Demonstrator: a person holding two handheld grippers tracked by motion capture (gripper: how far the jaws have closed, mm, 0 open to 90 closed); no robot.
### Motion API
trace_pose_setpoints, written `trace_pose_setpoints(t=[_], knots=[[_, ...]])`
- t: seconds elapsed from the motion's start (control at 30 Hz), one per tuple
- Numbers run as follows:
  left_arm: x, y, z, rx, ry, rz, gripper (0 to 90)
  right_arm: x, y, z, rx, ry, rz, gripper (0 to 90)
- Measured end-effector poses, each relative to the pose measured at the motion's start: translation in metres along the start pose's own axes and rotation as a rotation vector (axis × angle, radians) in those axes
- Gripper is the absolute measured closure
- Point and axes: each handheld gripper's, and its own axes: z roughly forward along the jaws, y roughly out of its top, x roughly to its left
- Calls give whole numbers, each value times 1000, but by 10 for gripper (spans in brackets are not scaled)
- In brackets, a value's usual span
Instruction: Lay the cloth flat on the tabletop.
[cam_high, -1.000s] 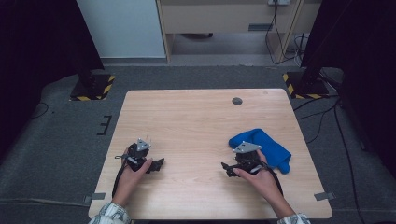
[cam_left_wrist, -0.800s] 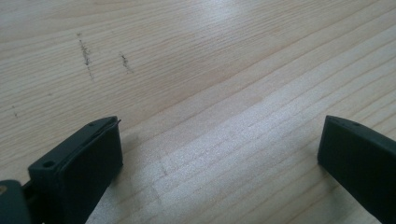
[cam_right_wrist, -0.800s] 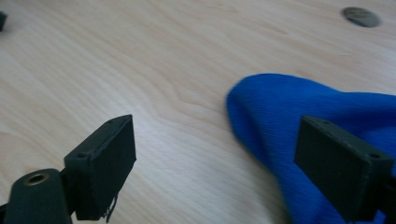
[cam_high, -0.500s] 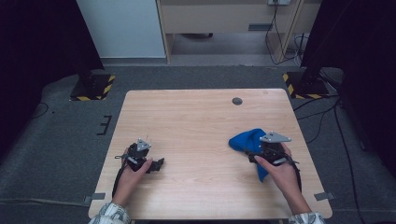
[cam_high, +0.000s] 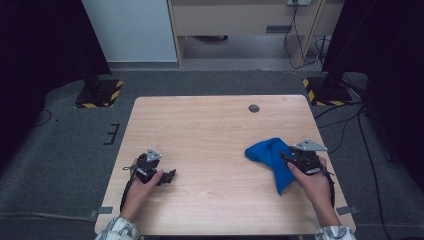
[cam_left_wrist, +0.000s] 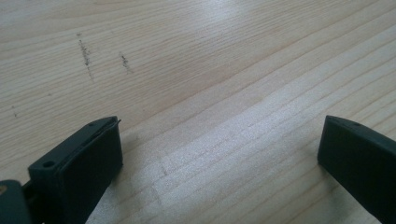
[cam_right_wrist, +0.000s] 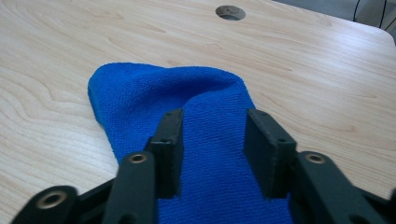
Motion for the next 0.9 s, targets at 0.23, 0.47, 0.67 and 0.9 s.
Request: trace_pose_setpoints(t=[0.23, 0.47, 0.67, 0.9], knots=[[0, 0, 0, 0, 0, 0, 0, -7, -9, 14, 31, 18, 27, 461], [0, 0, 0, 0, 0, 0, 0, -8, -15, 33, 97, 24, 59, 234], [0, 0, 0, 0, 0, 0, 0, -10, -22, 41, 128, 56, 95, 174], [0, 0, 0, 0, 0, 0, 0, -6, -26, 48, 171, 72, 71, 141]])
